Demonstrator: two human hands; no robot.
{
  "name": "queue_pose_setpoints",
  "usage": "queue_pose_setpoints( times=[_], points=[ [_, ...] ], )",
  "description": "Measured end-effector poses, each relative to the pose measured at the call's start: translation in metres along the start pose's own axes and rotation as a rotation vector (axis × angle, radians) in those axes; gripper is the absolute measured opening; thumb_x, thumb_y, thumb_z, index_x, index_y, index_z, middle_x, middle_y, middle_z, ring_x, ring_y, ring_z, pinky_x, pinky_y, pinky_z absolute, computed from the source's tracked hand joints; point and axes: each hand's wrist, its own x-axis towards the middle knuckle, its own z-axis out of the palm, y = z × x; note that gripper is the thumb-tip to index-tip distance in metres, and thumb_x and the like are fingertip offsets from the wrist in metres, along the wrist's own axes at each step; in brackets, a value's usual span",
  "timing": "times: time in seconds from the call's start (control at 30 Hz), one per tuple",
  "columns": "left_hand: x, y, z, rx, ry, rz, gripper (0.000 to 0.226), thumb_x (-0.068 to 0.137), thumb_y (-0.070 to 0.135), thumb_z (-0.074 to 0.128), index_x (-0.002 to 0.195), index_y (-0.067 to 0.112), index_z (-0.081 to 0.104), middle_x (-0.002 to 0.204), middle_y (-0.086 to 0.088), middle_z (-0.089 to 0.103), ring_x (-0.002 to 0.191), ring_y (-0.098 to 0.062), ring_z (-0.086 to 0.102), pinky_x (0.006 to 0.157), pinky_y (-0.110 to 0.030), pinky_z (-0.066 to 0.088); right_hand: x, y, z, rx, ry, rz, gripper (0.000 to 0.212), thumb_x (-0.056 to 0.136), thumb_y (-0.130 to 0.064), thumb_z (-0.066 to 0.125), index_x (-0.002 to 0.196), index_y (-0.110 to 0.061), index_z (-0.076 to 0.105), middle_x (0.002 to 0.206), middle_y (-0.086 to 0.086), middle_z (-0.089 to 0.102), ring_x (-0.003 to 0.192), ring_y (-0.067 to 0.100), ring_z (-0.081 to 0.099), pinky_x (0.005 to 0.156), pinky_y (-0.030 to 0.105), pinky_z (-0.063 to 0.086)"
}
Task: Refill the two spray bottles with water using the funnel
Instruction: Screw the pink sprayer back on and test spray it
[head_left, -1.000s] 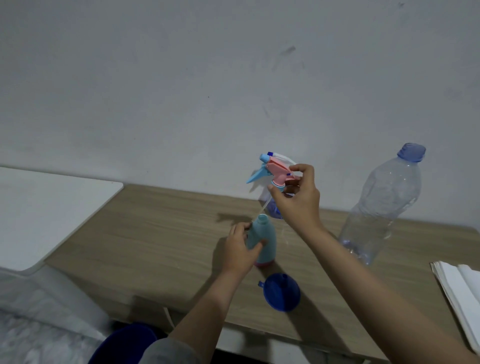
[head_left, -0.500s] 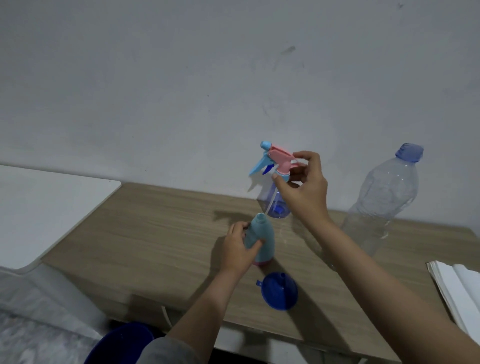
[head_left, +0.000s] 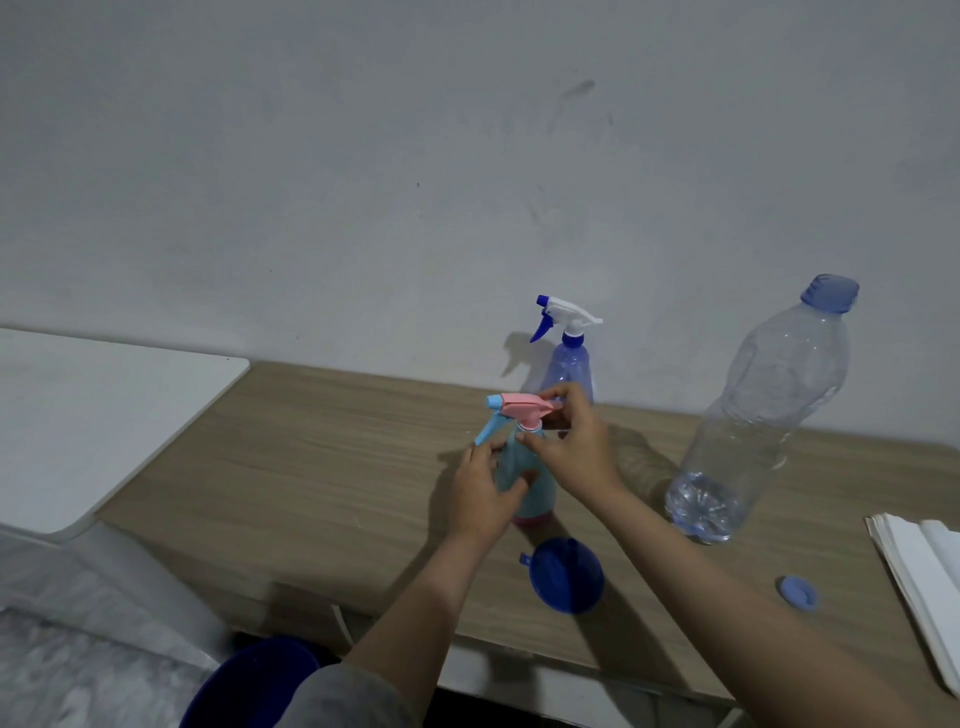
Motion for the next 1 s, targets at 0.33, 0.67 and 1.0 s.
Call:
queue_pose_setpoints(
  times=[0.33, 0.67, 1.0],
  points=[
    [0.0, -0.003, 0.004, -0.021, 0.03, 0.047, 0.046, 0.076, 0.025, 0.077, 0.117, 0.018, 0.057, 0.117, 0.007, 0.057, 0.1, -0.005, 0.057, 0.064, -0.002, 0.04, 0.001, 0.018, 0.006, 0.135, 0.014, 0.153, 0.063, 0.064, -0.018, 0.088, 0.117, -0.025, 0.055, 0.097, -0.01, 0.065, 0.084, 0.002, 0.063, 0.071, 0.012, 0.049],
    [-0.002, -0.005, 0.005, 0.013, 0.041, 0.059, 0.044, 0.076, 0.039, 0.075, 0.114, 0.029, 0.055, 0.114, 0.016, 0.057, 0.094, 0.001, 0.057, 0.064, -0.008, 0.043, -0.004, 0.033, 0.006, 0.216, -0.045, 0.244, 0.042, 0.072, -0.015, 0.082, 0.109, -0.011, 0.062, 0.105, -0.001, 0.066, 0.096, 0.008, 0.063, 0.078, 0.016, 0.051],
    [-0.003, -0.002, 0.004, -0.015, 0.036, 0.044, 0.046, 0.076, 0.033, 0.076, 0.116, 0.022, 0.056, 0.117, 0.01, 0.057, 0.099, -0.003, 0.057, 0.063, -0.004, 0.042, -0.004, 0.027, 0.013, 0.202, 0.021, 0.255, 0.042, 0.068, -0.017, 0.085, 0.104, -0.009, 0.063, 0.101, -0.001, 0.067, 0.094, 0.01, 0.062, 0.081, 0.023, 0.053]
  ],
)
